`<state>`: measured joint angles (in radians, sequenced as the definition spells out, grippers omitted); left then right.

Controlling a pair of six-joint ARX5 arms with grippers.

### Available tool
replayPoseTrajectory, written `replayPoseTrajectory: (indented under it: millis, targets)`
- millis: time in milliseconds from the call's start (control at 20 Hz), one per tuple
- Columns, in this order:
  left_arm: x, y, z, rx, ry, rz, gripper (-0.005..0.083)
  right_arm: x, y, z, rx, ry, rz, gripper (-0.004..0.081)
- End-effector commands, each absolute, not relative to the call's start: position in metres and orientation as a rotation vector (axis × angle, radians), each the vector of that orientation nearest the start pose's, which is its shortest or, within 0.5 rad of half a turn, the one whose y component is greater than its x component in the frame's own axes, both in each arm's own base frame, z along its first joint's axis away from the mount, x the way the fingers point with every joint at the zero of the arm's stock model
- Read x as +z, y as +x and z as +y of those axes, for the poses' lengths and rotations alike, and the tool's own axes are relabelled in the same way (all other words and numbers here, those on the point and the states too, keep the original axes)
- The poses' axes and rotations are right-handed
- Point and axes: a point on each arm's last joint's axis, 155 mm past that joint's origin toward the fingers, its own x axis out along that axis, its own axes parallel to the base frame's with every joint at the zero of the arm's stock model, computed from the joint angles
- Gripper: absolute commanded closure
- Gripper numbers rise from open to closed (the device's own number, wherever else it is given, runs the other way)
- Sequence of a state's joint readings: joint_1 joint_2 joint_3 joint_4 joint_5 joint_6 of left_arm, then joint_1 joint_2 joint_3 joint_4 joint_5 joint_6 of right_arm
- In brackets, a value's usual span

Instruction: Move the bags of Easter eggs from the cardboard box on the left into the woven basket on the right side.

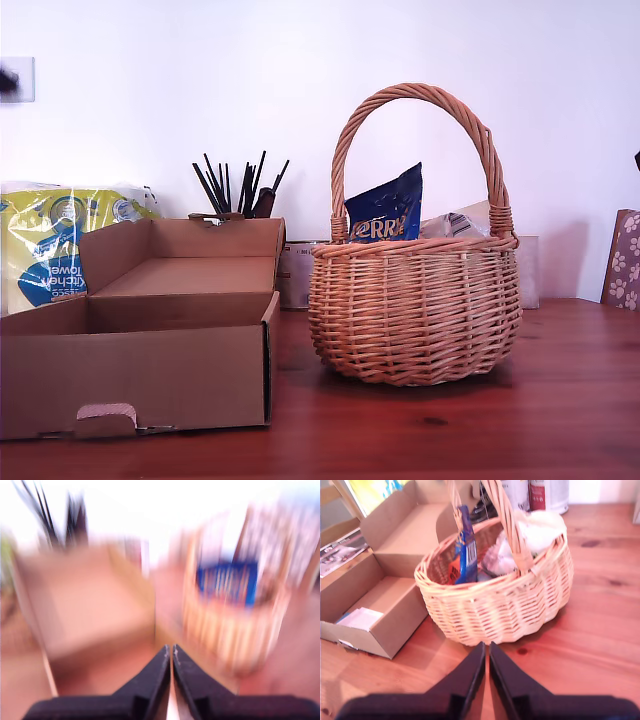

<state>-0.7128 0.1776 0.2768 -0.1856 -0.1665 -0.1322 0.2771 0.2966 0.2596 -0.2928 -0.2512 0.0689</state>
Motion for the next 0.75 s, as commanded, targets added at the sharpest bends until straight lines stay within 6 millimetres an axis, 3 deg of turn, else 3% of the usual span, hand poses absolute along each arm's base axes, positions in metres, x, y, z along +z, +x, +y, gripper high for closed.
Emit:
replayPoseTrajectory:
  millis: [0,200,700]
  targets:
    - [0.216,0.204,-0.136,-0.539,-0.112,0.097,0.0793,0.16,0.226,0.113,0.521,0.05,0.323,0.0782]
    - [0.22,0.202,-0.134,-0.539,-0.12,0.078,0.0793,0.158,0.225,0.113,0.52,0.048,0.329,0.0782]
    - [0.189,0.2,-0.132,-0.534,-0.066,0.192,0.0793,0.146,0.221,0.112,0.517,0.047,0.384,0.0782]
